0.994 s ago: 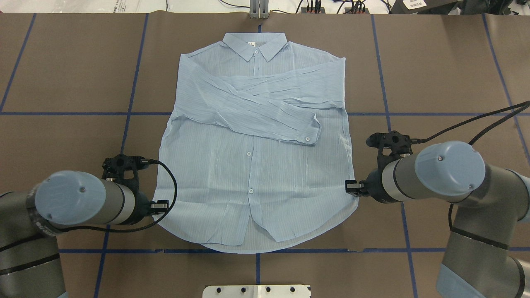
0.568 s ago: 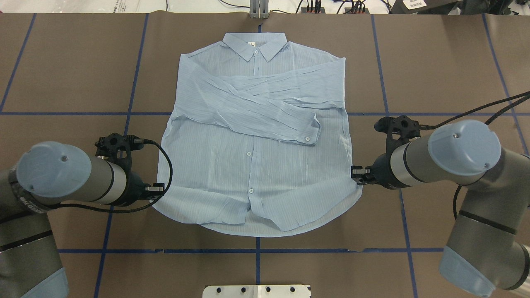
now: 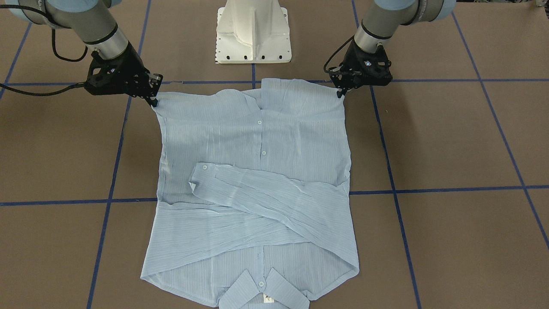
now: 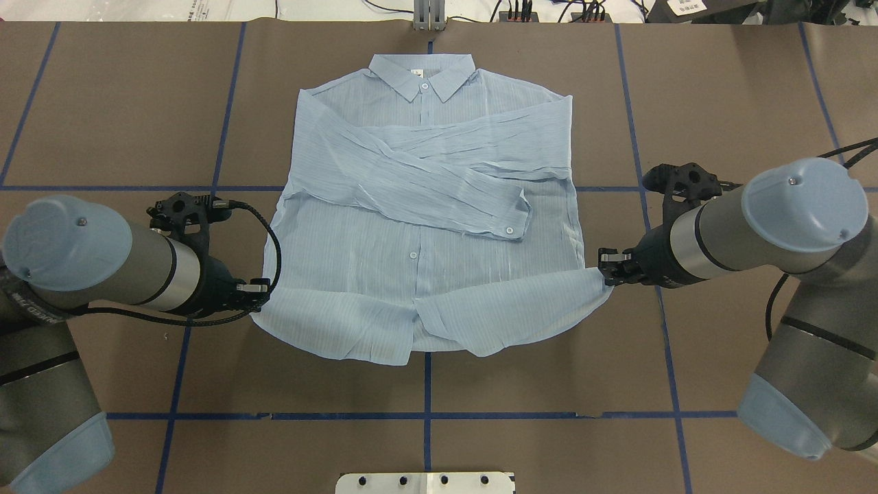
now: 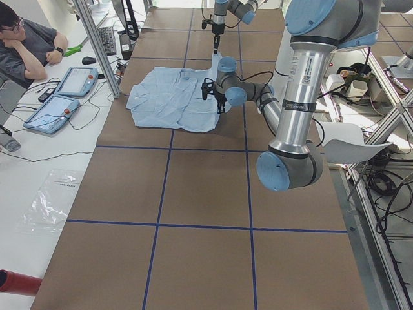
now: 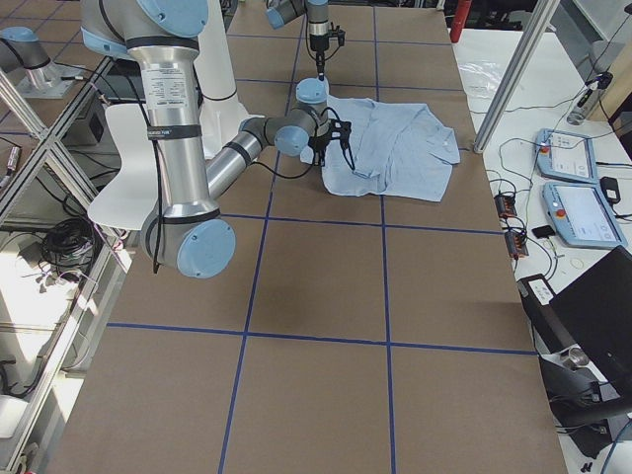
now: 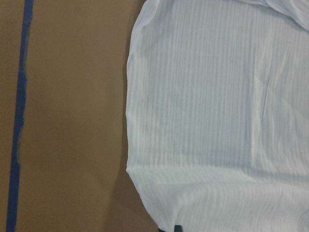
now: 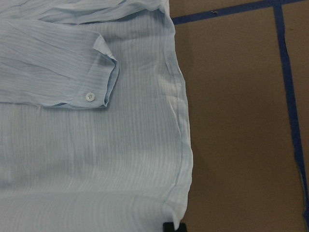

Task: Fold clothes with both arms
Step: 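Lift the hem with both grippers and carry it over toward the collar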

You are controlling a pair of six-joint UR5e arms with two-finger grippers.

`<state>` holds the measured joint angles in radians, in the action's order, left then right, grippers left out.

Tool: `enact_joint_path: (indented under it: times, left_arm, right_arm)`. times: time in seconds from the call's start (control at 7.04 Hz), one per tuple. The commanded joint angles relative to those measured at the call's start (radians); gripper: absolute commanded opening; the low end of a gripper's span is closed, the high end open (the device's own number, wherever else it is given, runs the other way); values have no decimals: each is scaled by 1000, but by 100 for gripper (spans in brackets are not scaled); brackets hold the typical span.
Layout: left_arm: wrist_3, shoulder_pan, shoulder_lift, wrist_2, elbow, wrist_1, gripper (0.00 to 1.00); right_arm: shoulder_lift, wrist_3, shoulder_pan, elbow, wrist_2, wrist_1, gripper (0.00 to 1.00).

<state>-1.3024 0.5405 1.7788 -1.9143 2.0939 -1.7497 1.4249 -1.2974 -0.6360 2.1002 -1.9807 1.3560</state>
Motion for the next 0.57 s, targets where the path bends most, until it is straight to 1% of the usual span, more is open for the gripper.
enact_joint_path:
  times: [0.0,0.14,0.28,0.43]
  left_arm:
    - [-1,19,-1,-12,0,-4,0]
    - [0,32,2,-40,0,-5,0]
    - [-1,36,5,-40,0,-5,0]
    - [-1,56,19,-40,-2,-5,0]
  right_arm:
    - [0,13,-46,-3,-39,2,0]
    - [0,15,-71,-3,-67,2,0]
    - [-7,15,-88,-6,-72,2,0]
    - [-61,15,-109,-32,-73,3,0]
